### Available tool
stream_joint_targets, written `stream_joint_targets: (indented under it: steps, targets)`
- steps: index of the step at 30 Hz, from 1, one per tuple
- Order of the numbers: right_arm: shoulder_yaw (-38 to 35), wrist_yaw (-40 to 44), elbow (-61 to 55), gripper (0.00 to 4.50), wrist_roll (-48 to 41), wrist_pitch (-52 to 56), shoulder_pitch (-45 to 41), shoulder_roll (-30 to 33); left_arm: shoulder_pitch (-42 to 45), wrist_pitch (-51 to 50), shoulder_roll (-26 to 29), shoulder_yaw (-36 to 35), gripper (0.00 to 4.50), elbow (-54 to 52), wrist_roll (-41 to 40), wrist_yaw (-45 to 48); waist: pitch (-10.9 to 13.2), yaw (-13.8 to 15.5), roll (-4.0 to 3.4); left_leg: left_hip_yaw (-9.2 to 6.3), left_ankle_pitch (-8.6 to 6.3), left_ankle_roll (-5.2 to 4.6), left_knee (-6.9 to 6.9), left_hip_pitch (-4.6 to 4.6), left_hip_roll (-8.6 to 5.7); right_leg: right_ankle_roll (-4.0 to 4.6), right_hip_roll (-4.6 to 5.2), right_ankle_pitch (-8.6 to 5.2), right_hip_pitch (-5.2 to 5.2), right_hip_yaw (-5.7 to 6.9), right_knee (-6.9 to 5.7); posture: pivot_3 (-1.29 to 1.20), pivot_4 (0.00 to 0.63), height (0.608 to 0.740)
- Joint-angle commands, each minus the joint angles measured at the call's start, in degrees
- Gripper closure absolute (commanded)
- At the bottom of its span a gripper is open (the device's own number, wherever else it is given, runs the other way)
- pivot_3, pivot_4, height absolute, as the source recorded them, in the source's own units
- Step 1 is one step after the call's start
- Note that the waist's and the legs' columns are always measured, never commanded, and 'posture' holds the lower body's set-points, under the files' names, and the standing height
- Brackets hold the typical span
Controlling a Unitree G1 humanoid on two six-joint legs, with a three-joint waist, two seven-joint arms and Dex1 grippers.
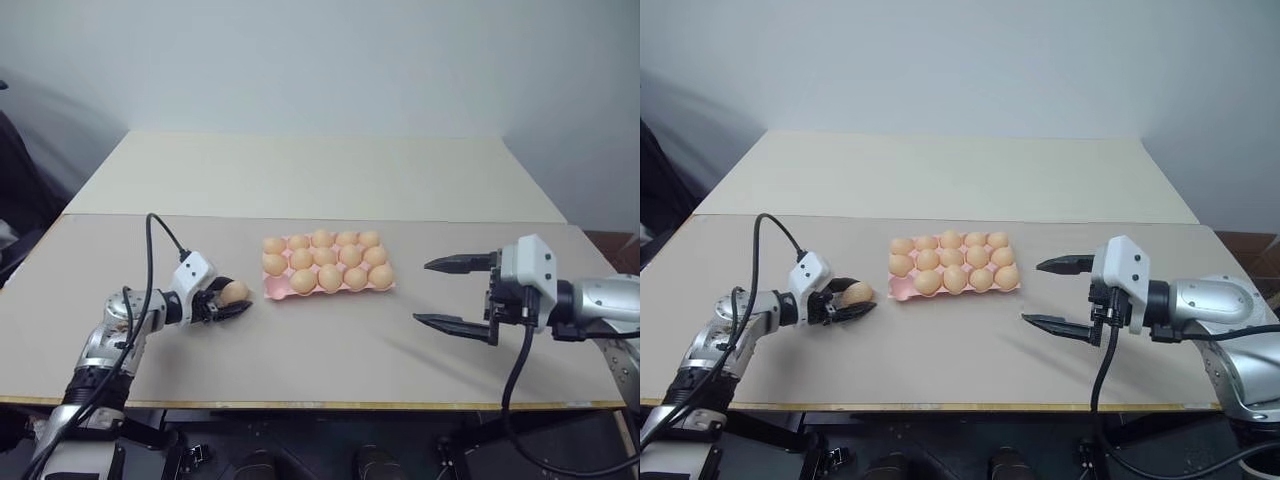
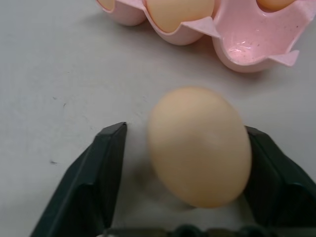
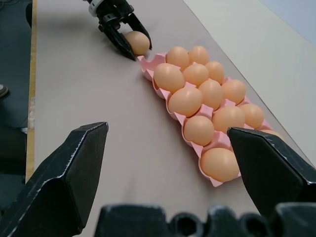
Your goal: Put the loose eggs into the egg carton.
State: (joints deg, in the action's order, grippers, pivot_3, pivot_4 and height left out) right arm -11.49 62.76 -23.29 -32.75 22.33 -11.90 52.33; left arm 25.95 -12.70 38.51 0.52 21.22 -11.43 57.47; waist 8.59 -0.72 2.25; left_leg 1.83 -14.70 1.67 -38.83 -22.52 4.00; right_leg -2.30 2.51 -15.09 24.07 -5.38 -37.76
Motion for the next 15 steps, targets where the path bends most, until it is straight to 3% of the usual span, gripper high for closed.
stream_joint_targets:
  steps: [1, 9, 14, 15]
  targets:
    - [-3.0, -0.9, -2.1, 0.00, -1.0, 0.3, 0.4, 0.8, 1.4, 1.1, 0.7, -0.7, 2.32, -1.7, -0.3, 1.1, 0.0, 0.0, 0.00, 0.00, 0.00, 0.00, 0.00, 0.00, 0.00, 0.00, 0.00, 0.00, 0.00, -0.01, 0.00, 0.00, 0.150, 0.740]
    - [-2.8, -1.3, -2.3, 0.00, -1.0, 0.2, 0.6, 0.6, 5.0, -3.9, -2.8, -2.6, 2.32, -10.1, -9.0, 4.9, 0.0, 0.3, 0.00, -0.03, 0.00, 0.00, -0.04, -0.06, 0.00, -0.01, 0.00, 0.00, 0.00, 0.02, 0.00, 0.00, 0.150, 0.740]
    - [-2.8, -1.5, -2.5, 0.00, -1.0, 0.3, 0.5, 0.6, 8.8, -5.3, -6.1, 1.3, 2.32, -8.6, -6.5, 4.0, 0.0, 0.3, 0.00, -0.05, 0.00, 0.00, -0.04, -0.06, -0.02, -0.02, 0.00, 0.01, -0.01, 0.02, 0.03, 0.00, 0.150, 0.740]
    - [-2.8, -1.6, -2.6, 0.00, -1.0, 0.3, 0.6, 0.5, 9.3, -5.9, -6.3, 2.2, 2.12, -8.0, -5.9, 4.0, 0.0, 0.2, 0.00, -0.05, 0.00, 0.00, -0.04, -0.06, -0.03, -0.02, 0.00, 0.01, 0.00, 0.02, 0.03, 0.00, 0.150, 0.740]
